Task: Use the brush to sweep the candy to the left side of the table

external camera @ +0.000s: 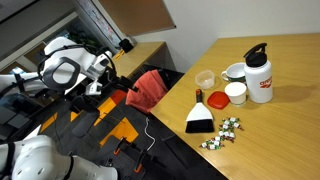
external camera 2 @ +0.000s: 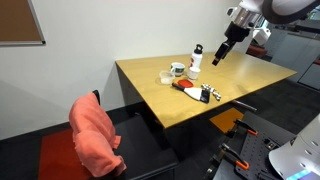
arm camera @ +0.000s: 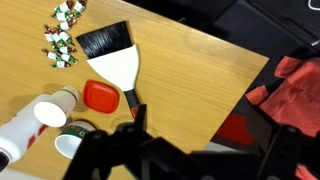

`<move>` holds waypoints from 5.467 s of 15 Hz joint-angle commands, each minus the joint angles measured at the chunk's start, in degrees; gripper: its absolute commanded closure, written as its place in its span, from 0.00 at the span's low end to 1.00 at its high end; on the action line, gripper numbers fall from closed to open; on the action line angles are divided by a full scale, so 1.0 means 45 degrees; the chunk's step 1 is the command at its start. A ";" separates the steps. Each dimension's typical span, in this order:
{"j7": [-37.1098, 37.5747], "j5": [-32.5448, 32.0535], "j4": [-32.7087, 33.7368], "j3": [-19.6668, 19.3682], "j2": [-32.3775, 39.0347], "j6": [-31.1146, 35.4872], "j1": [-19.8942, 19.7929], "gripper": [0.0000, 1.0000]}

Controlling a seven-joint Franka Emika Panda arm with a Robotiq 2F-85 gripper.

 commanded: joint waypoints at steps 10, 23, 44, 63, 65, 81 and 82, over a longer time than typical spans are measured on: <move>-0.1944 -0.0507 0.1363 -0.1330 0.2764 0.1382 -0.0810 0.00; -0.9077 0.4391 0.6158 -0.1244 1.0105 0.3473 -0.2110 0.00; -0.8976 0.4225 1.0248 0.1018 1.4962 0.4384 -0.3801 0.00; -0.7057 0.2840 1.2667 0.1326 1.7497 0.4156 -0.3429 0.00; -0.6785 0.2551 1.2864 0.1334 1.7733 0.4181 -0.3407 0.00; -0.5961 0.1591 1.3580 0.1346 1.8527 0.3977 -0.3316 0.84; -0.5973 0.1607 1.3551 0.1378 1.8495 0.3948 -0.3326 0.84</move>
